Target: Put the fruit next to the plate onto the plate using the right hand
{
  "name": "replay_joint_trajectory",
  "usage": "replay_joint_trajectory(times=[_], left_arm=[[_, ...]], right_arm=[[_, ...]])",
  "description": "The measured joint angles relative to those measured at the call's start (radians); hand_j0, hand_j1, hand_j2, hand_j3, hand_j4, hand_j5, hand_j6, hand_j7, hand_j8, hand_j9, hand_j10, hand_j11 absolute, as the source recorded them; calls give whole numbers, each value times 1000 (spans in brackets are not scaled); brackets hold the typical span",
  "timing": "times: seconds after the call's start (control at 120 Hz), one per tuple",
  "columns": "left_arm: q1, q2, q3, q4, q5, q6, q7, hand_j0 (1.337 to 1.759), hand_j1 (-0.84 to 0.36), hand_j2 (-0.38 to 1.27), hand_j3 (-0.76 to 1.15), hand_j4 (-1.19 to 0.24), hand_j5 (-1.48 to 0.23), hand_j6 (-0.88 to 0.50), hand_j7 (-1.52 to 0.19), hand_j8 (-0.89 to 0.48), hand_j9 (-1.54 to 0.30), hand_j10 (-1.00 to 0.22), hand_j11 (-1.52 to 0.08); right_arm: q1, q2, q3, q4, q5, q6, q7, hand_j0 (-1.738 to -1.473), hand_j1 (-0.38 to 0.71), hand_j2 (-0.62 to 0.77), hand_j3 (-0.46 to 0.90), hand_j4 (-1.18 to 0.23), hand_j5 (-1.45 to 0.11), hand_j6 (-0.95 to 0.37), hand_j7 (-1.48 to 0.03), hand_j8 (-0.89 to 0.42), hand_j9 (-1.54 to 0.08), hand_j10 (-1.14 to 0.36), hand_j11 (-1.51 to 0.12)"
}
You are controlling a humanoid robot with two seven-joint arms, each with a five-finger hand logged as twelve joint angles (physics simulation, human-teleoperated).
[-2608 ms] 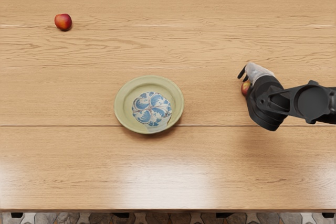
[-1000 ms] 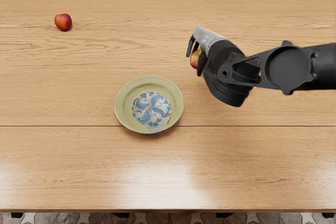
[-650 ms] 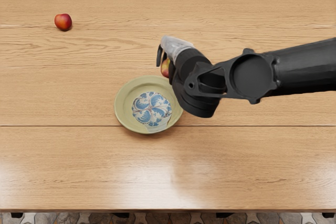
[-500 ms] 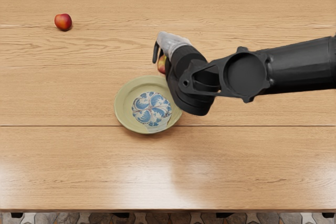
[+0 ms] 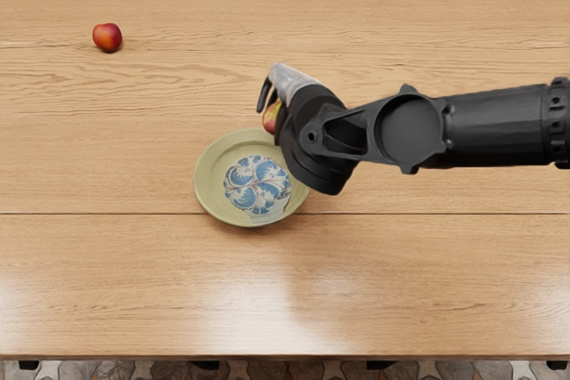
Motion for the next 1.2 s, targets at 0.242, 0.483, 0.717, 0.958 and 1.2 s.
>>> replay_joint_trajectory(times=[0.242, 0.483, 0.717, 0.958, 1.2], left_arm=[[7, 0, 0, 0, 0, 0, 0, 1658, 332, 3, 0, -15, -19, -15, -19, -15, -19, -15, -19], [10, 0, 0, 0, 0, 0, 0, 1658, 332, 3, 0, -15, -19, -15, -19, -15, -19, -15, -19], [2, 0, 0, 0, 0, 0, 0, 1658, 332, 3, 0, -15, -19, -15, -19, -15, -19, -15, -19], [1, 0, 0, 0, 0, 0, 0, 1658, 332, 3, 0, -15, -19, -15, -19, -15, -19, -15, -19], [1, 0, 0, 0, 0, 0, 0, 1658, 332, 3, 0, -15, -19, -15, -19, -15, -19, -15, -19]], right_arm=[[-49, 0, 60, 8, -17, 0, 0, -1651, 221, 306, 2, -838, -1207, -463, -1134, -319, -1213, -563, -1249], [-97, 0, 114, 7, -90, 64, -1, -1655, -66, 139, 0, -418, -597, -239, -564, -171, -602, -289, -621], [-98, 0, 134, 6, -113, 62, -2, -1657, -259, 45, 0, -134, -190, -77, -180, -55, -192, -93, -198], [-430, -7, 745, -34, 0, 466, -2, -1658, -322, 14, 0, -42, -58, -25, -55, -18, -59, -29, -61], [-599, -189, 1005, -162, 459, 1101, -2, -1658, -341, 4, 0, -13, -18, -8, -17, -6, -18, -9, -19]])
